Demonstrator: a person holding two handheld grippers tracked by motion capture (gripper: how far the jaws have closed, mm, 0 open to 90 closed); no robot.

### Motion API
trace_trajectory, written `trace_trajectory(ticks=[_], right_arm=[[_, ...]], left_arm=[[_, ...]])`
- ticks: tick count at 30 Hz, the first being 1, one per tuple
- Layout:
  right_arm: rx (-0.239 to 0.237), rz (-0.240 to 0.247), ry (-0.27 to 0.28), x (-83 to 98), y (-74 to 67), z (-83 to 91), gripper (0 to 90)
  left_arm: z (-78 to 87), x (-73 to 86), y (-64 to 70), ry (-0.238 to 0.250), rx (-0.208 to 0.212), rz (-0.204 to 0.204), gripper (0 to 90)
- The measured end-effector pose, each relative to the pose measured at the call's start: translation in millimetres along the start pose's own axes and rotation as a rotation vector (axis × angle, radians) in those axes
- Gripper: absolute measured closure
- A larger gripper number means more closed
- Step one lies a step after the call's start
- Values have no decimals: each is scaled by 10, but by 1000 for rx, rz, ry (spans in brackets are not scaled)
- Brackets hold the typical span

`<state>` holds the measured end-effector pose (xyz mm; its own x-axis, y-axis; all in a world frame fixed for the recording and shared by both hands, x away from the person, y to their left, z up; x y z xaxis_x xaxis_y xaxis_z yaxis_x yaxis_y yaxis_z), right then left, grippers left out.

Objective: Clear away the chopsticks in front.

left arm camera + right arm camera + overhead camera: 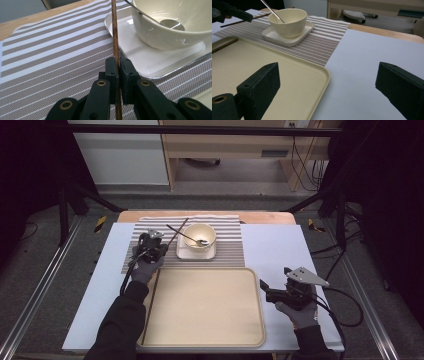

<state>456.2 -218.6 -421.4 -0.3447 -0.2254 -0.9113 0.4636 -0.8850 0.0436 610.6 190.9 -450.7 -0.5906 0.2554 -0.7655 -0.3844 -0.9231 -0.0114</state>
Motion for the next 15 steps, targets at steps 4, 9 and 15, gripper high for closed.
trace_trajectory(ticks=[4,9,15], right_arm=[[-1,-3,0,0,-4,-2,59],[2,-1,1,0,0,0,59],[0,-3,1,1,-6,-3,58]], left_arm=[[117,67,-61,11,-10,4,851],[233,150,-111,25,-9,18,851],[342,246,-108,36,-4,14,851]])
Point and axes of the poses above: each handheld gripper's, and its own axes: z roughly backward along the jaws, x roughly out of its underside, y roughly to its right, the point moved 3 cm from there along -z, roughly forward along the jaws, and after that the axes turned 4 degrees about z, right-handed, at the moved point
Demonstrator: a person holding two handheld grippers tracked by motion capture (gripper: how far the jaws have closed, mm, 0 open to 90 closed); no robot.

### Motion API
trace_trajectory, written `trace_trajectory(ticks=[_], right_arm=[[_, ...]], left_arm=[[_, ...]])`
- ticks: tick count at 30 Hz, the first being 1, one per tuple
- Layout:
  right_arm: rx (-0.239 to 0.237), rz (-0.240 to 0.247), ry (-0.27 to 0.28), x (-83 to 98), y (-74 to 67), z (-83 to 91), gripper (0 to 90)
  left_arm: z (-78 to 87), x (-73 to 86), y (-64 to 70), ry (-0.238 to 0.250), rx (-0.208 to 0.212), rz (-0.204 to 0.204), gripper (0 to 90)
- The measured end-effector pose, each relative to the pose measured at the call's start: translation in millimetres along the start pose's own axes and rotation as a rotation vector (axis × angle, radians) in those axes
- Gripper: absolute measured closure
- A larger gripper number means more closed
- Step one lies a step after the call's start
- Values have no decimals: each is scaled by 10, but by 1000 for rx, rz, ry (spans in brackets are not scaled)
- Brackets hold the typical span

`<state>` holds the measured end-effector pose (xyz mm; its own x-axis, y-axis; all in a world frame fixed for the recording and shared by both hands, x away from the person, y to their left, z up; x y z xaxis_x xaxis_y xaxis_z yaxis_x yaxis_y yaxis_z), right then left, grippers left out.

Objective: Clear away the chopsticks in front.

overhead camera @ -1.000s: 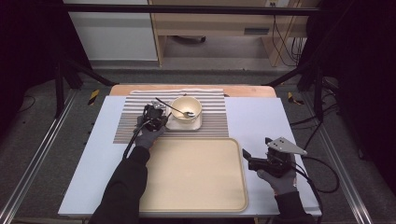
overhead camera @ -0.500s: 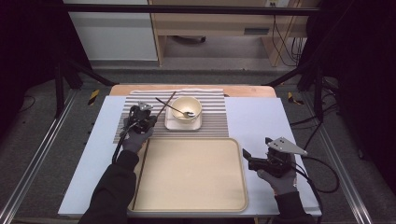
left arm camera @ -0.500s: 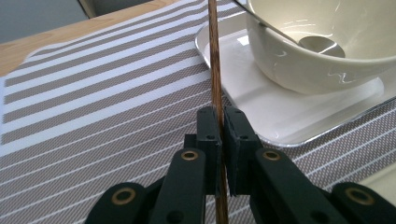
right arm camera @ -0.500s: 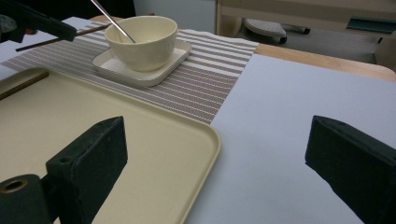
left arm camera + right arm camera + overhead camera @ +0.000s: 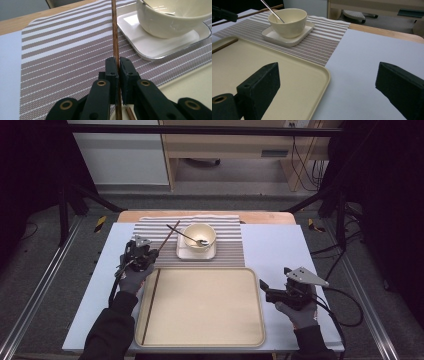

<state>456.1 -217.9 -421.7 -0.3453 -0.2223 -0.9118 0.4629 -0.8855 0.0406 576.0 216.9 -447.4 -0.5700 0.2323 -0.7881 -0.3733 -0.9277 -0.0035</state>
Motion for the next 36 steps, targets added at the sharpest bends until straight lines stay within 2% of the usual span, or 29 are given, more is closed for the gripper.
trace_trajectory(ticks=[5,13,16,22,28,29,36], right_arm=[[1,1,1,-3,5,10,58],[0,2,3,-5,6,19,57],[0,1,5,-7,9,25,57],[0,3,6,-7,7,34,57],[2,4,8,-10,11,41,56],[1,0,12,-14,11,46,56],[4,0,12,-14,11,49,56]], left_arm=[[66,29,-16,5,6,8,851],[208,104,-67,8,-8,10,851],[269,129,-105,14,-13,23,851],[406,222,-161,15,-40,29,851],[515,290,-174,17,-46,42,851],[575,324,-163,22,-50,42,851],[697,405,-101,24,-57,42,851]])
Point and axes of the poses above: each handheld gripper's, and its own axes: z roughly backward along the jaws, x roughly out of its underside, y roughly to its right, the point moved 3 cm from there along -z, roughly forward along the jaws, and after that the axes turned 4 degrees about z, right-handed, at the moved point
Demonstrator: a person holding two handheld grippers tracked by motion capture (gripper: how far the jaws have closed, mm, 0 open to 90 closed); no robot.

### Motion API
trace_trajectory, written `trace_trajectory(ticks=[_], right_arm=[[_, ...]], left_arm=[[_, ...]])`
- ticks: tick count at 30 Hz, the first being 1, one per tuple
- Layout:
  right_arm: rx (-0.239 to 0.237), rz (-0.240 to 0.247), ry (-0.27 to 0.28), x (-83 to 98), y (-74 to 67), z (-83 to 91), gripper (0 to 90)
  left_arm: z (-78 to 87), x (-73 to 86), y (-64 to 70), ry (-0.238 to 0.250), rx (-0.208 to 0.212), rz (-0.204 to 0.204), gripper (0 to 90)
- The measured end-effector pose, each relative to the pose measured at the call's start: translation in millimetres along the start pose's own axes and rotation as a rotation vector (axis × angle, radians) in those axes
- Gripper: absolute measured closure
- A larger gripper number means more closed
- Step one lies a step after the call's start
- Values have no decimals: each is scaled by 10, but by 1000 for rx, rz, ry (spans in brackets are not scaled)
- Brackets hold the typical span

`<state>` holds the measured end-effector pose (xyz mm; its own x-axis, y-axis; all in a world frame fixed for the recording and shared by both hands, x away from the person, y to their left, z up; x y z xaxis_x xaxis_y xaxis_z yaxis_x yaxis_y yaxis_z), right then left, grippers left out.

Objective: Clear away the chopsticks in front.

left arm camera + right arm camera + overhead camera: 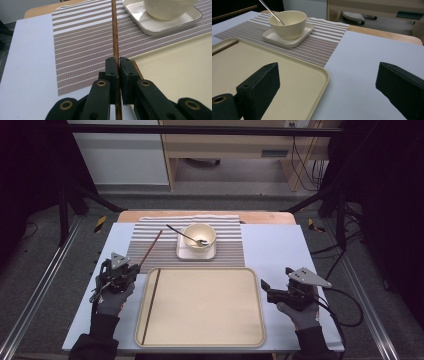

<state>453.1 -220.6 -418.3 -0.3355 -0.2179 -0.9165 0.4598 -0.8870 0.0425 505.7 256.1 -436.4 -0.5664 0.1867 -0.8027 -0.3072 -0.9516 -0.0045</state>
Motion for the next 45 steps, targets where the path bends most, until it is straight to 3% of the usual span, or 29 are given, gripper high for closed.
trace_trajectory(ticks=[9,18,25,33,40,45], right_arm=[[-2,3,-2,5,-9,-3,56],[-3,4,-2,7,-16,-2,56],[-5,-6,4,2,-24,9,57],[-4,-13,19,-22,0,44,57],[-5,-16,27,-31,12,53,57],[-7,-18,24,-29,7,48,57]], left_arm=[[247,99,100,31,-2,33,851],[454,140,240,59,11,31,851],[489,167,452,56,39,16,851],[470,167,644,47,25,-12,851],[522,107,707,65,23,-6,851],[534,104,812,82,43,22,850]])
Point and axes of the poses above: each handheld gripper's, and its own axes: z roughly backward along the jaws, x roughly out of its underside, y roughly to its right, the point moved 3 cm from there along -z, roughly forward along the jaws, and after that the axes turned 4 degrees about z, right-handed, at the moved point
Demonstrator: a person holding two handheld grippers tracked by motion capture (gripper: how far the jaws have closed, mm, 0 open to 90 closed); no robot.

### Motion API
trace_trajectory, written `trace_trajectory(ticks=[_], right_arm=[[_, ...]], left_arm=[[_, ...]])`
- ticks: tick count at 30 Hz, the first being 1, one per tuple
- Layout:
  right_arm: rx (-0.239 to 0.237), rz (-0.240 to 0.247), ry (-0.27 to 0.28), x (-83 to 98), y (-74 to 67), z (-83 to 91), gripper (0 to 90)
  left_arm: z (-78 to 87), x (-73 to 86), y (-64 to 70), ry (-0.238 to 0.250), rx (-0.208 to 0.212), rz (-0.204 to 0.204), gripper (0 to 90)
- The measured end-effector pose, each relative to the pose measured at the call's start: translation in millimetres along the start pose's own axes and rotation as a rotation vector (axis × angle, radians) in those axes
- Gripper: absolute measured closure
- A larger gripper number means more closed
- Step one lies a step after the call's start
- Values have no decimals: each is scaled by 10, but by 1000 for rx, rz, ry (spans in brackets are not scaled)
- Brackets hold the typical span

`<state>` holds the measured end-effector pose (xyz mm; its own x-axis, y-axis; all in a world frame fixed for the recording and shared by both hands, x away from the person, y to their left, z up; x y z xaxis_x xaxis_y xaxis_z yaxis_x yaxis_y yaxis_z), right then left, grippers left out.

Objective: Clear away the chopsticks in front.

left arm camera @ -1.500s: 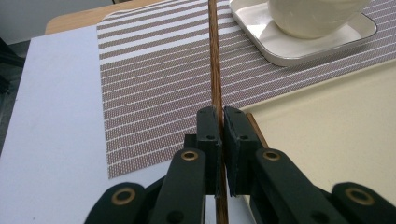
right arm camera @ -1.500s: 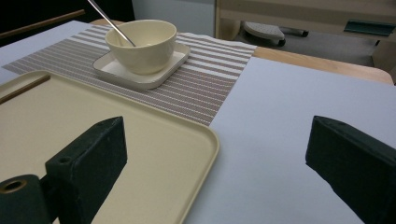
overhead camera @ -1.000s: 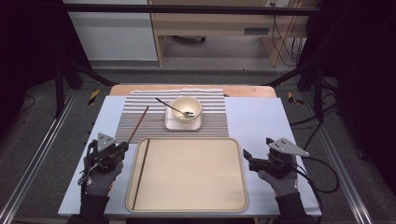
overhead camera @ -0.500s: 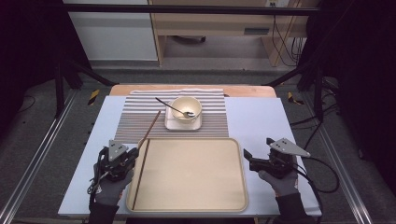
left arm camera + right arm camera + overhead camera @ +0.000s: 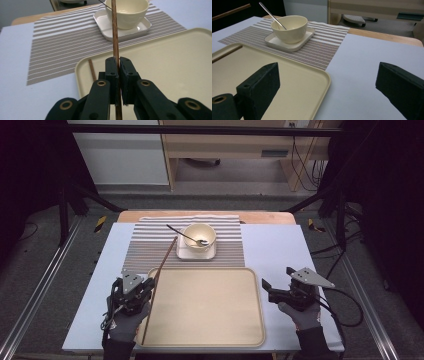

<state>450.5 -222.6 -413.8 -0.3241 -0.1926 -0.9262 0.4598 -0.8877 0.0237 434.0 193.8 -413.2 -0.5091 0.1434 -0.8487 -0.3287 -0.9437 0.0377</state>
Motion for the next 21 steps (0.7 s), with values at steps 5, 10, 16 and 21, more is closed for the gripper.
trace_trajectory(ticks=[5,10,16,21], right_arm=[[-2,-1,3,-2,5,4,57],[-2,1,-1,0,0,1,57],[1,1,2,-2,8,5,57],[-1,3,-2,3,-2,-3,57]], left_arm=[[0,91,84,0,11,8,851],[-12,218,118,-13,12,19,850],[-28,390,125,-19,3,53,850],[-15,493,134,-29,7,65,851]])
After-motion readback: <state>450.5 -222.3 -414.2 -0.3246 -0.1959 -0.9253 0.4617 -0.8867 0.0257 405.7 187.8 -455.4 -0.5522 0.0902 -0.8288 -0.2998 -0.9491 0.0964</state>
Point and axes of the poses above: each handheld gripper's, and its own axes: z roughly backward along the jaws, x roughly out of its underside, y roughly to its right, the point moved 3 cm from there along -z, roughly forward along the jaws, and after that the axes turned 4 degrees about z, right-handed, at the moved point
